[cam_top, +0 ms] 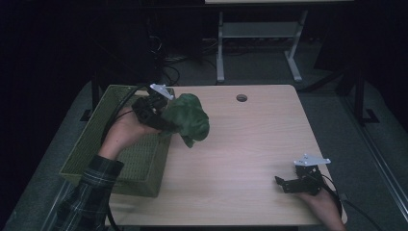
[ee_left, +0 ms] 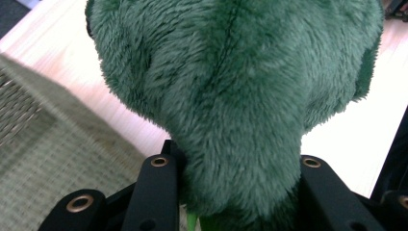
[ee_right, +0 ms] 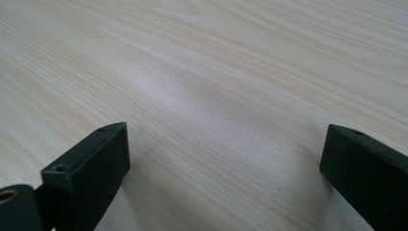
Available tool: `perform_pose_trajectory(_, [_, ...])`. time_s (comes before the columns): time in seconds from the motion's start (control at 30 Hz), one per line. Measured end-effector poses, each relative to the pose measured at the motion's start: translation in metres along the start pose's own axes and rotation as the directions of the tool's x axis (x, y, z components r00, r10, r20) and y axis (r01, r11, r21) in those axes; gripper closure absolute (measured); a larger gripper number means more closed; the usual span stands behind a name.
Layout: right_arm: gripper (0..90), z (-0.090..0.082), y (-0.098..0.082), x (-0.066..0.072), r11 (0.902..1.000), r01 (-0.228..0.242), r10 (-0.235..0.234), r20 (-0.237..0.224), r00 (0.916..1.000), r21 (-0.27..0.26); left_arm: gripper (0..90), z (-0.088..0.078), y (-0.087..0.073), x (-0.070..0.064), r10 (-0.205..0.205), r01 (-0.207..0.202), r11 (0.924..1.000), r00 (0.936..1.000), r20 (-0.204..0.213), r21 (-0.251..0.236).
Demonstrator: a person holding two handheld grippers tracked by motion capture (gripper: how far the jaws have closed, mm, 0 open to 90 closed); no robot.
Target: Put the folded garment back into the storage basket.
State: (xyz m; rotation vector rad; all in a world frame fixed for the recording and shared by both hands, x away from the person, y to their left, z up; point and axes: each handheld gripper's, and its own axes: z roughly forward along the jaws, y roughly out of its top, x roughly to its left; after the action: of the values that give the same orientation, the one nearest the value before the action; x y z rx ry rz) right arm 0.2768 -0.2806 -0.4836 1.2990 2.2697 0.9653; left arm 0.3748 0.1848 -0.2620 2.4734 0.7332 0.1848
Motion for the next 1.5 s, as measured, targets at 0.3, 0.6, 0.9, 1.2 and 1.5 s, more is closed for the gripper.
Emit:
perform_pose_trajectory(0.3, [2.8, 0.0, 0.0, 0.0, 1.0, 0.0, 0.0, 0.0, 1.0, 0.001, 65.9, -0.028, -0.026, 0.019, -0.066, 0.065, 0.9973, 0.9967, -0.046, -0.034])
perform_pose_trajectory(0.6, [2.9, 0.0, 0.0, 0.0, 1.0, 0.0, 0.0, 0.0, 1.0, 0.001, 65.9, -0.044, -0.055, 0.036, -0.137, 0.133, 0.9899, 0.9869, -0.086, -0.05])
perform_pose_trajectory(0.9, [2.8, 0.0, 0.0, 0.0, 1.0, 0.003, -0.003, 0.001, 1.0, 0.0, 65.9, -0.046, -0.084, 0.05, -0.211, 0.206, 0.977, 0.9701, -0.12, -0.057])
perform_pose_trajectory(1.2, [2.8, 0.0, 0.0, 0.0, 1.0, 0.004, -0.004, 0.0, 1.0, 0.0, 65.9, -0.038, -0.106, 0.06, -0.276, 0.268, 0.9606, 0.9487, -0.153, -0.075])
perform_pose_trajectory(1.5, [2.8, 0.0, 0.0, 0.0, 1.0, 0.004, -0.004, 0.0, 1.0, 0.0, 65.8, -0.017, -0.127, 0.071, -0.338, 0.328, 0.9411, 0.9235, -0.182, -0.082])
